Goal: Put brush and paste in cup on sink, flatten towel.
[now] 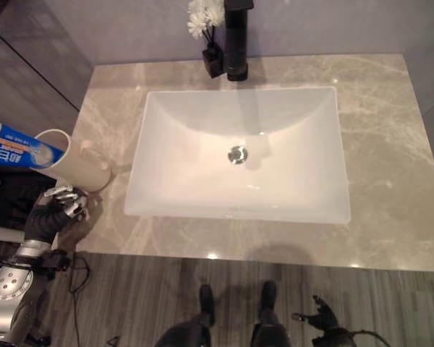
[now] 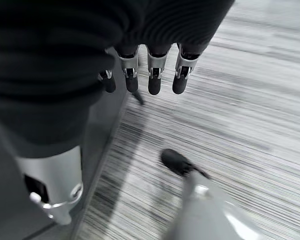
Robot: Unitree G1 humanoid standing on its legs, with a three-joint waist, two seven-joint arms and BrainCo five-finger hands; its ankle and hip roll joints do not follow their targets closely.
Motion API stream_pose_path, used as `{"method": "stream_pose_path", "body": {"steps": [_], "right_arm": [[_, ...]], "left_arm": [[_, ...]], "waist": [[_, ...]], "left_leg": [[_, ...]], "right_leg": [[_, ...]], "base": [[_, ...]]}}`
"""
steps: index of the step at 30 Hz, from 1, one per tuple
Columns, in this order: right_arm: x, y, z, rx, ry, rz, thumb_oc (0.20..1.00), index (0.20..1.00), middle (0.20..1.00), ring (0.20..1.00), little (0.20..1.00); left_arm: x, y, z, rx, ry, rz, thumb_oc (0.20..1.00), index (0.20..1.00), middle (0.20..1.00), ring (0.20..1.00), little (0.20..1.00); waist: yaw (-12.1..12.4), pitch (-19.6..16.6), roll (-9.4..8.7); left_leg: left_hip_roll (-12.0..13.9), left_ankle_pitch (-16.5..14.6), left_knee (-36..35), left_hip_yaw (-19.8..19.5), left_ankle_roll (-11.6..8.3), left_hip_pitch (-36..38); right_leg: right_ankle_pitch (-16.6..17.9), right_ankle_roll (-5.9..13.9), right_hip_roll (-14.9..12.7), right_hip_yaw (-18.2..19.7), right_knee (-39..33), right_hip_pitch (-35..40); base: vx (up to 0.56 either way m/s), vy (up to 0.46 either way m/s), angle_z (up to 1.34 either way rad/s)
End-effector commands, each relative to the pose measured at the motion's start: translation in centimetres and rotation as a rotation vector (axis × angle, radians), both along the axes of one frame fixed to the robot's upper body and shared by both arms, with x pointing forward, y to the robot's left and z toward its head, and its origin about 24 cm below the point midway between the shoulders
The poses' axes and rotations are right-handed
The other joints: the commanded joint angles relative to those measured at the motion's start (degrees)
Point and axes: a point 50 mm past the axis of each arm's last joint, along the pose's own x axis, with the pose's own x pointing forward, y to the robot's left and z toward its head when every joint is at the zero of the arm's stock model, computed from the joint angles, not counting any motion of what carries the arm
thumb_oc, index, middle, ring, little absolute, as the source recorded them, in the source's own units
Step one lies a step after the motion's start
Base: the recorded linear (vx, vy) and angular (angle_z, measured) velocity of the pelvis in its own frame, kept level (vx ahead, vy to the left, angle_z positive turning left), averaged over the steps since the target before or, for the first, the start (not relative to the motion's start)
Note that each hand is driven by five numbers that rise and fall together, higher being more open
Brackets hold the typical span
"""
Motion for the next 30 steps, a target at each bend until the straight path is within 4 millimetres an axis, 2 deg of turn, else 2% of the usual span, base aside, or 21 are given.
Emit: {"method": "stream_pose_path", "body": {"steps": [1, 7, 16, 30], "right_arm": [[1.0, -0.7, 1.0, -0.042, -0.061, 0.020, 1.000, 1.000, 1.000, 1.000, 1.000], [1.6, -0.4, 1.2, -0.057, -0.070, 0.055, 1.000, 1.000, 1.000, 1.000, 1.000], [1.3, -0.5, 0.8, -0.058, -0.044, 0.049, 1.000, 1.000, 1.000, 1.000, 1.000], [1.8, 0.1, 0.9, -0.073, -0.056, 0.083, 1.000, 1.000, 1.000, 1.000, 1.000]], "left_arm": [[0.5, 0.5, 1.3, 0.056, -0.070, 0.020, 0.200, 0.200, 0.200, 0.200, 0.200], [1.2, 0.9, 1.7, 0.100, -0.086, 0.059, 0.200, 0.200, 0.200, 0.200, 0.200], [2.1, 2.2, 2.8, 0.124, -0.123, 0.134, 0.200, 0.200, 0.200, 0.200, 0.200], [4.3, 2.0, 4.0, 0.090, -0.191, 0.189, 0.200, 0.200, 0.200, 0.200, 0.200]], "waist": [[-0.61, 0.23, -1.29], [-0.97, 0.62, -1.61], [-1.39, 0.65, -2.35], [-2.61, 1.07, -3.35]], "left_leg": [[4.79, 3.84, 0.15, 0.84, -5.75, 0.52], [5.34, 3.88, 0.15, 1.42, -5.88, 0.45], [5.90, 3.94, 0.15, 1.72, -6.12, 0.11], [6.36, 3.76, 0.15, 2.38, -6.15, -0.23]], "right_leg": [[4.94, 4.05, -4.04, 4.37, -0.10, 0.83], [5.03, 4.00, -3.55, 4.81, -0.10, 0.18], [4.96, 3.91, -3.05, 5.10, -0.10, -0.27], [5.33, 3.88, -2.69, 5.90, -0.10, -1.43]], "base": [[0.00, 0.000, 0.00], [0.00, -0.004, -0.05], [0.01, -0.006, -0.04], [0.00, 0.004, -0.05]]}}
